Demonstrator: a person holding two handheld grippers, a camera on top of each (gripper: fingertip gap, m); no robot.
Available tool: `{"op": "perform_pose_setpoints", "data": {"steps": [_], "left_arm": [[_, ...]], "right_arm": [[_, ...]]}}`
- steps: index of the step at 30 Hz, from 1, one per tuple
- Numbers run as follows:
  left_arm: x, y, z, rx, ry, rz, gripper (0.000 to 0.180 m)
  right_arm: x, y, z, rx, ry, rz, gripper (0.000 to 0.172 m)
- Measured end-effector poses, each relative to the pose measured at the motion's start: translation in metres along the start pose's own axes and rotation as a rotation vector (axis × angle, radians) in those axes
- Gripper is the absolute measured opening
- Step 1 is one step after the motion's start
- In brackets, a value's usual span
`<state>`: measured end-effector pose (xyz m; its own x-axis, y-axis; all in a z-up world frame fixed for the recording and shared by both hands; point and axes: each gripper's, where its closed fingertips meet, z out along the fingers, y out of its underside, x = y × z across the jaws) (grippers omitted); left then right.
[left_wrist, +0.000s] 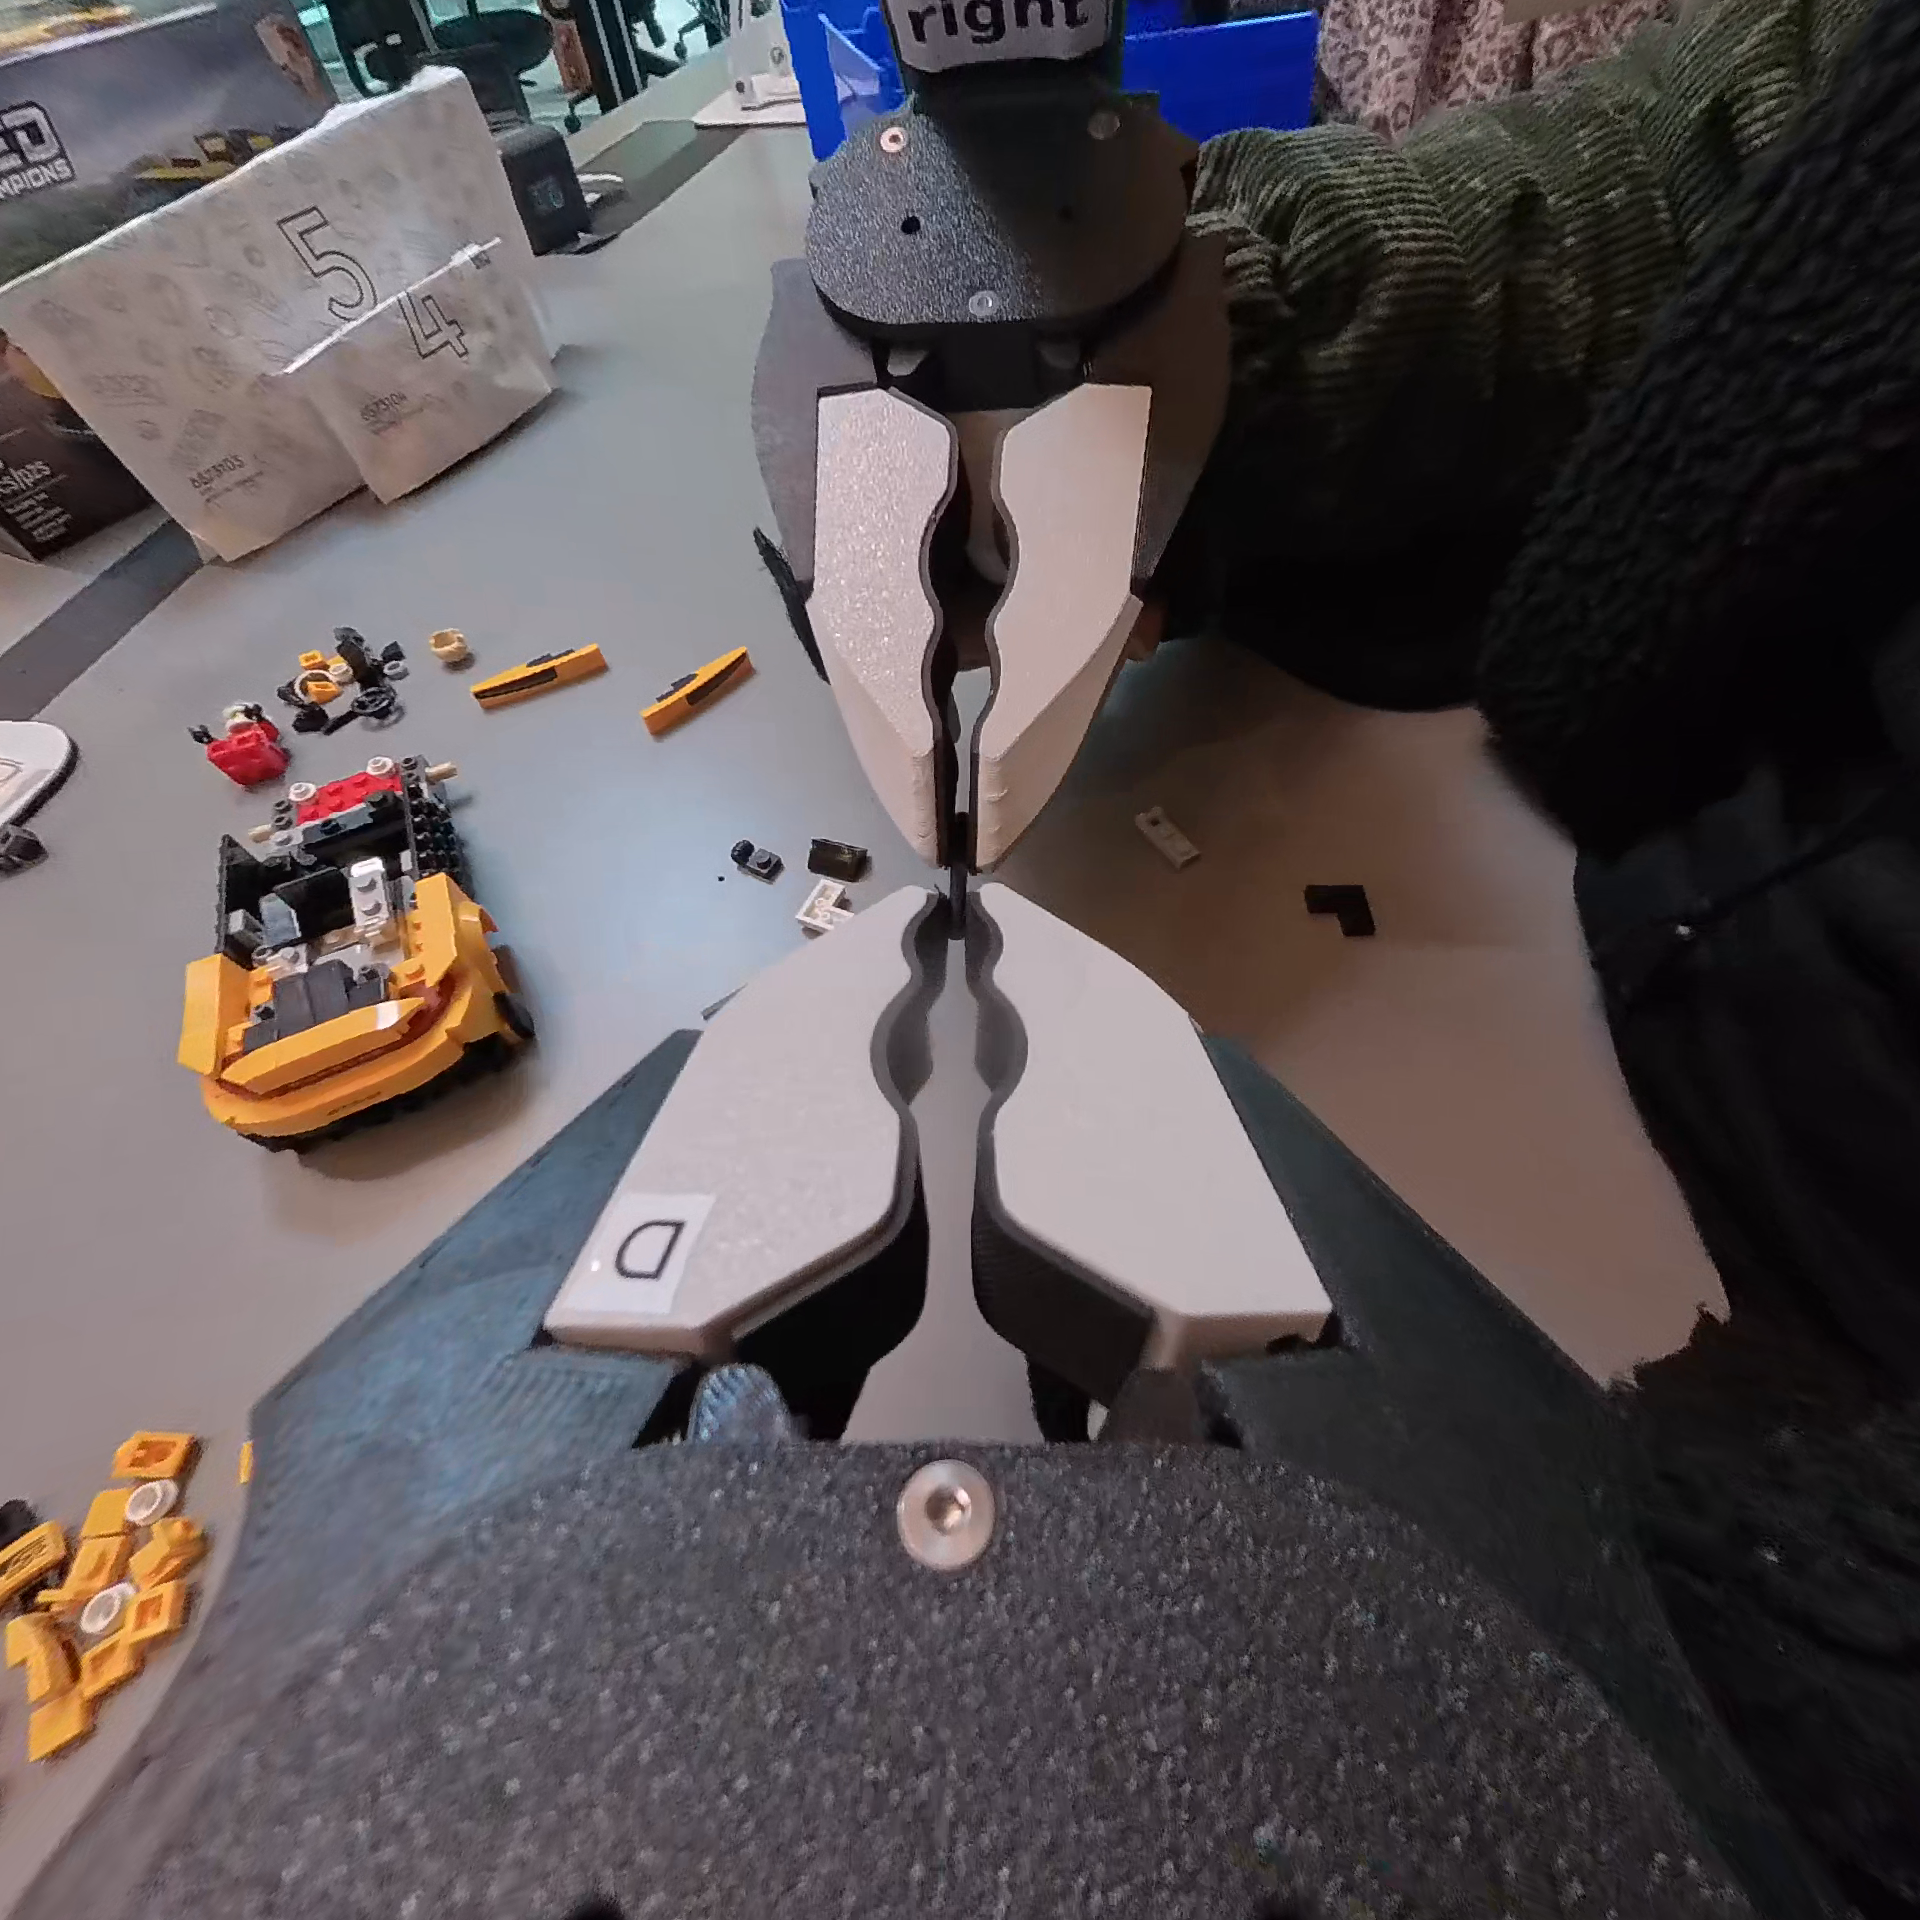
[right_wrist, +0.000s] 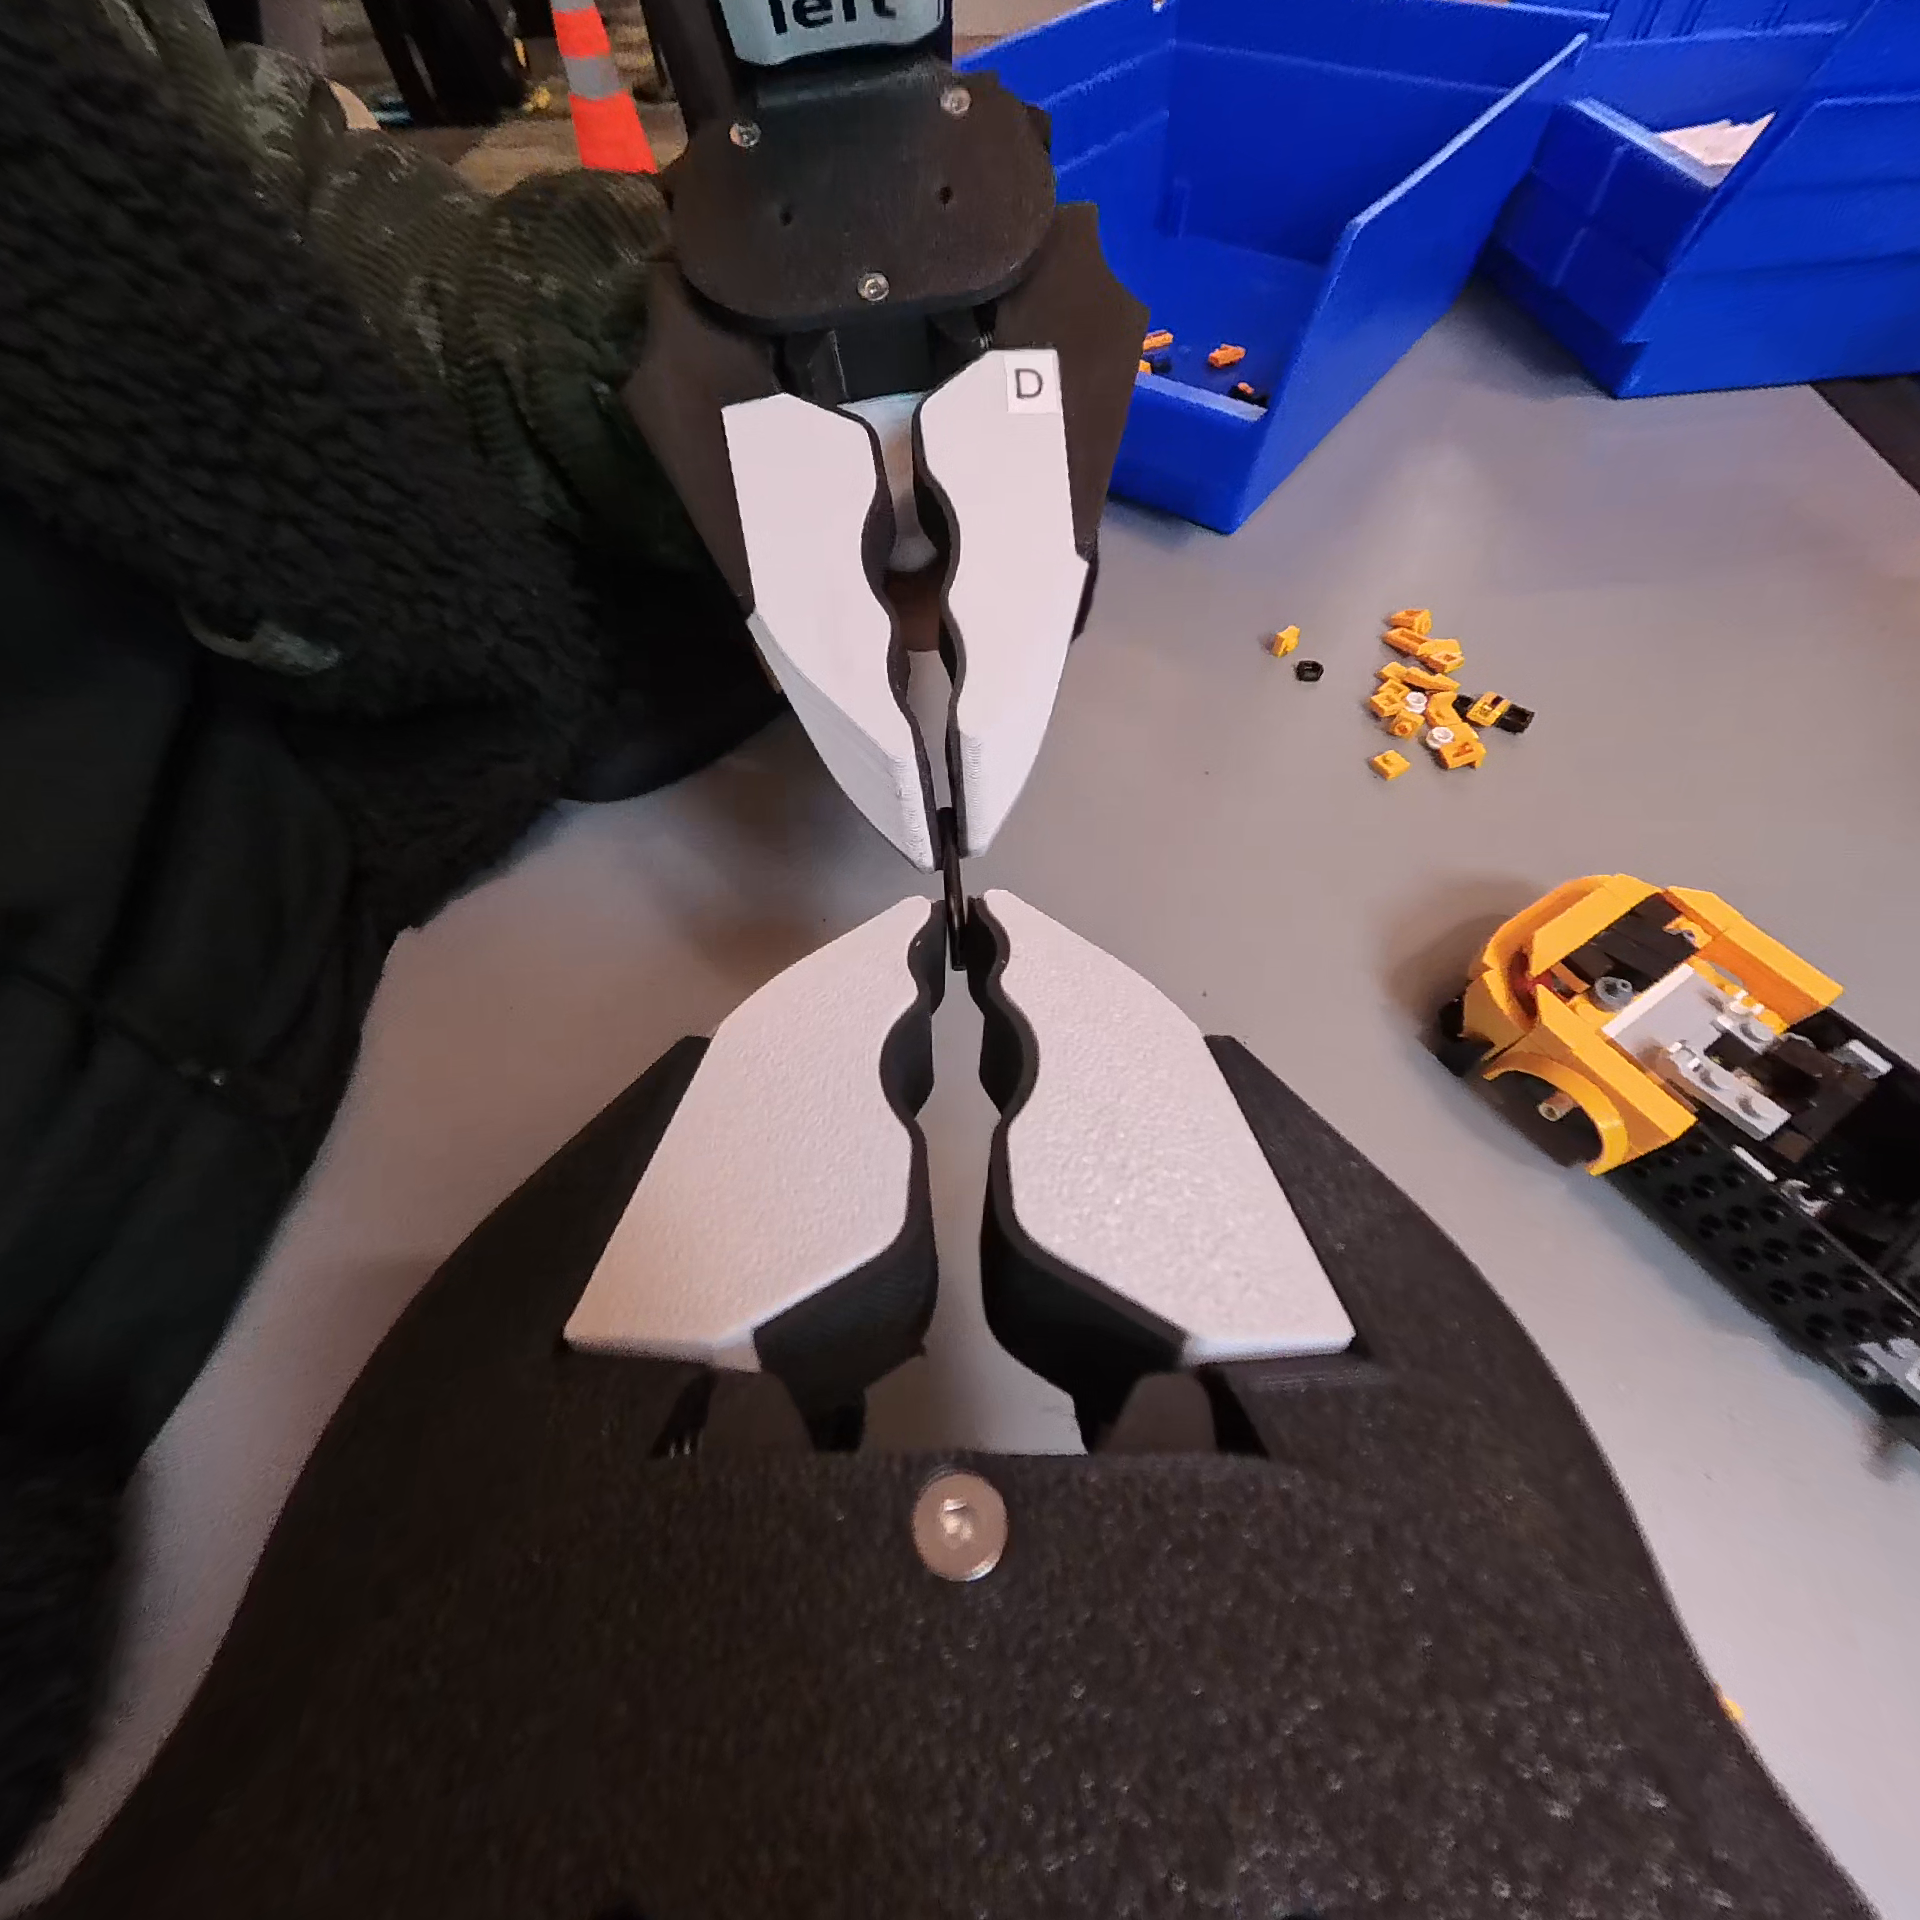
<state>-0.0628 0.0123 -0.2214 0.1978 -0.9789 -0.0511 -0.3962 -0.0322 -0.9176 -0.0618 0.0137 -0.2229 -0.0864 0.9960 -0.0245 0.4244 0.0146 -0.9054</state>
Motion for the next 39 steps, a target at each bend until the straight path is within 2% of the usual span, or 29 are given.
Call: {"op": "perform_pose_setpoints", "data": {"steps": [4, 8, 11, 13, 16, 20, 22, 24, 26, 30, 32, 35, 39], "left_arm": [[-0.004, -0.008, -0.008, -0.002, -0.04, 0.041, 0.003], [-0.02, -0.021, -0.032, 0.041, -0.131, 0.051, 0.003], [-0.043, -0.035, -0.07, 0.084, -0.295, 0.088, 0.003], [-0.062, -0.036, -0.102, 0.057, -0.436, 0.109, 0.003], [-0.093, -0.011, -0.162, -0.15, -0.721, 0.13, 0.003], [-0.108, 0.047, -0.223, -0.446, -0.897, -0.074, 0.002], [-0.11, 0.076, -0.238, -0.559, -0.943, -0.184, 0.003], [-0.112, 0.095, -0.244, -0.617, -0.978, -0.248, 0.011], [-0.113, 0.105, -0.244, -0.64, -0.982, -0.289, 0.029], [-0.118, 0.102, -0.238, -0.615, -0.985, -0.27, 0.055], [-0.118, 0.099, -0.236, -0.595, -0.977, -0.254, 0.061], [-0.116, 0.091, -0.228, -0.549, -0.943, -0.226, 0.059], [-0.096, 0.05, -0.177, -0.342, -0.725, -0.146, 0.039]], "right_arm": [[0.003, -0.009, -0.005, 0.048, 0.015, 0.001, 0.004], [0.014, -0.019, -0.017, 0.097, 0.071, 0.016, 0.01], [0.027, -0.027, -0.027, 0.141, 0.129, 0.044, 0.018], [0.033, -0.028, -0.03, 0.153, 0.154, 0.065, 0.02], [0.039, -0.025, -0.032, 0.147, 0.178, 0.09, 0.021], [0.042, -0.018, -0.028, 0.11, 0.182, 0.102, 0.02], [0.04, -0.013, -0.024, 0.076, 0.168, 0.101, 0.019], [0.034, -0.004, -0.019, 0.015, 0.129, 0.098, 0.019], [0.026, 0.007, -0.014, -0.059, 0.096, 0.074, 0.019], [0.02, 0.026, -0.006, -0.186, 0.086, 0.019, 0.019], [0.021, 0.033, -0.004, -0.222, 0.091, 0.016, 0.019], [0.031, 0.04, -0.005, -0.245, 0.137, 0.023, 0.019], [0.048, 0.045, -0.004, -0.275, 0.213, 0.048, 0.019]]}}
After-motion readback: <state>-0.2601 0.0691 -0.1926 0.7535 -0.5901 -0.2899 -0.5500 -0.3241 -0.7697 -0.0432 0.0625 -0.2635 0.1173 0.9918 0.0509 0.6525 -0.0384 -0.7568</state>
